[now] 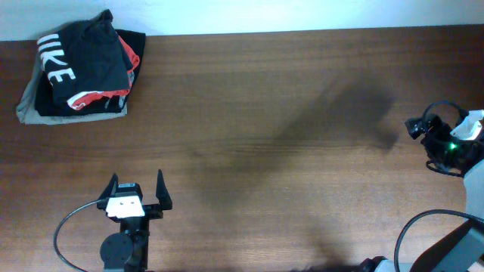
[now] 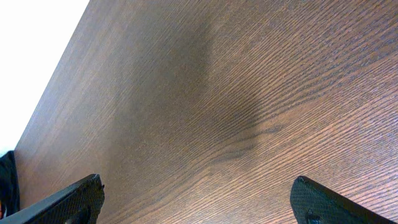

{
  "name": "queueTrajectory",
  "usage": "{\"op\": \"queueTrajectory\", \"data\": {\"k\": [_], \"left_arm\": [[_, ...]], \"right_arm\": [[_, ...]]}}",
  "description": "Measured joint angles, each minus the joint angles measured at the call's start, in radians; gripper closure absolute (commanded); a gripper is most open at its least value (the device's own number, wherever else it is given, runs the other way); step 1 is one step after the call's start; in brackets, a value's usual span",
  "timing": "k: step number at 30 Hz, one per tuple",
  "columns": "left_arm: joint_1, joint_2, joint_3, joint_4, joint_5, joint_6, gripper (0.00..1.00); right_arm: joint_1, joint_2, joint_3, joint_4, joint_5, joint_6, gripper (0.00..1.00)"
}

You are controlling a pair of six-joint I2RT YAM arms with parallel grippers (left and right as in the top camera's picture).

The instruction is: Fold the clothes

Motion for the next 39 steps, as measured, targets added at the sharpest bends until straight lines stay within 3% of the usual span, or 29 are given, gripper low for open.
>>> {"op": "queueTrajectory", "data": {"k": [12, 18, 28, 32, 39], "left_arm": [[0.0, 0.0, 0.0, 0.0, 0.0, 0.0, 0.01], [0.0, 0.0, 0.0, -0.001, 0.0, 0.0, 0.01], [0.0, -0.001, 0.0, -0.001, 0.0, 0.0, 0.01], [0.0, -0.001, 0.0, -0.001, 0.0, 0.0, 0.01], [0.0, -0.001, 0.0, -0.003, 0.001, 0.0, 0.01]], "right_arm": [[0.0, -0.061, -0.003, -0.003, 0.0, 0.0, 0.01], [0.048, -0.424, -0.004, 0.002, 0.031, 0.0, 0.01], [0.356, -0.946, -0.037, -0.105, 0.349, -0.004, 0.01], [0.404, -1.126, -0.204, -0.057, 0.404, -0.019, 0.01], [0.502, -1.409, -0.767, 0.258, 0.427, 0.014, 0.01]]}}
